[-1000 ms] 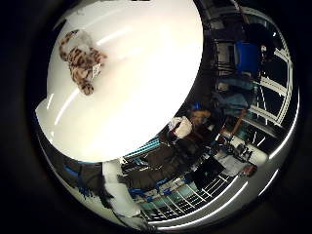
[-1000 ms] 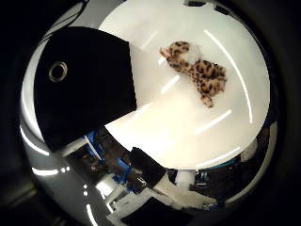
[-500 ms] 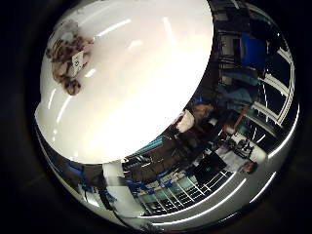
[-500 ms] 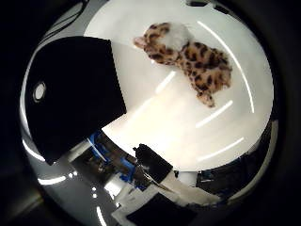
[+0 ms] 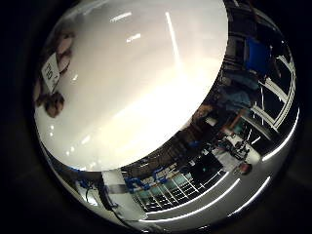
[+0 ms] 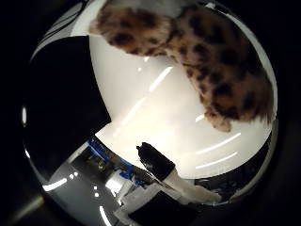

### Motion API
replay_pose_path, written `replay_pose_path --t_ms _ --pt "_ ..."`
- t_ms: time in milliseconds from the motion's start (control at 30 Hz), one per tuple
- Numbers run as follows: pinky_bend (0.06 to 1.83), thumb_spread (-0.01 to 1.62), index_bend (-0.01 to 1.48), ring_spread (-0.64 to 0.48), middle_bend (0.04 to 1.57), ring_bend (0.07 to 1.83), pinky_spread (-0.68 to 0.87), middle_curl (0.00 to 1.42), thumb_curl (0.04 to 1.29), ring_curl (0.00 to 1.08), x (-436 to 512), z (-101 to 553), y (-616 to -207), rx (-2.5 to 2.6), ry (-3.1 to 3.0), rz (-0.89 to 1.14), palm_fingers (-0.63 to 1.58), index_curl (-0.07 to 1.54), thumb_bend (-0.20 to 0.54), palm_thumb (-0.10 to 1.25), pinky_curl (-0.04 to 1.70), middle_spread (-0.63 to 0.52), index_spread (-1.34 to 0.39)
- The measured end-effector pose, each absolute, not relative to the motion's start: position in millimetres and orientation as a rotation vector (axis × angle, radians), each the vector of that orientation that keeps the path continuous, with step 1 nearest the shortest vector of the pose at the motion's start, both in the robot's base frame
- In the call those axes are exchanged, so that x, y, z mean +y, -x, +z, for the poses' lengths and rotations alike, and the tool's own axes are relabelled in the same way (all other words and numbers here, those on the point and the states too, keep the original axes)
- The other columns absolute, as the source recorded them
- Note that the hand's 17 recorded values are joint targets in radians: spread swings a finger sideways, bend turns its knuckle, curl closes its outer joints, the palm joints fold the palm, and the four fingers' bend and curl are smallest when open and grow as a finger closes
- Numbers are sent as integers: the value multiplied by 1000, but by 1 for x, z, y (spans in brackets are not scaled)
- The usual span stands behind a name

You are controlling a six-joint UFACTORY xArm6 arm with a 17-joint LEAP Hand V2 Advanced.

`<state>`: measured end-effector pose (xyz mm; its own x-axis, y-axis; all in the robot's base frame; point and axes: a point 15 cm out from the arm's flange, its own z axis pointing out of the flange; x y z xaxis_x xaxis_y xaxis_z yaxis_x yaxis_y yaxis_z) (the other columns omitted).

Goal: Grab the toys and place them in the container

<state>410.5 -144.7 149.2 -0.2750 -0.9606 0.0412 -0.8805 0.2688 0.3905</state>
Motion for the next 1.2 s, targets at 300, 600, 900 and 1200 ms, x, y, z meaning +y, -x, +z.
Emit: replay_pose_path --t_ms 300,600,900,1200 --pt "419 1108 326 290 193 342 514 294 320 191 -141 151 -426 -2259 -1729 -366 300 382 -5 572 216 228 -137" --pt "151 1028 843 177 310 201 489 347 442 154 -145 184 -440 -2283 -1791 -234 604 585 27 972 123 -98 -367" --pt "167 944 790 -89 458 450 415 417 513 201 -145 241 -436 -2315 -1859 -123 739 624 -18 1038 54 -297 -396" --pt "938 954 335 -399 479 846 -512 496 538 366 -133 306 -398 -2300 -1920 -111 1134 604 -16 1027 226 -457 -441"
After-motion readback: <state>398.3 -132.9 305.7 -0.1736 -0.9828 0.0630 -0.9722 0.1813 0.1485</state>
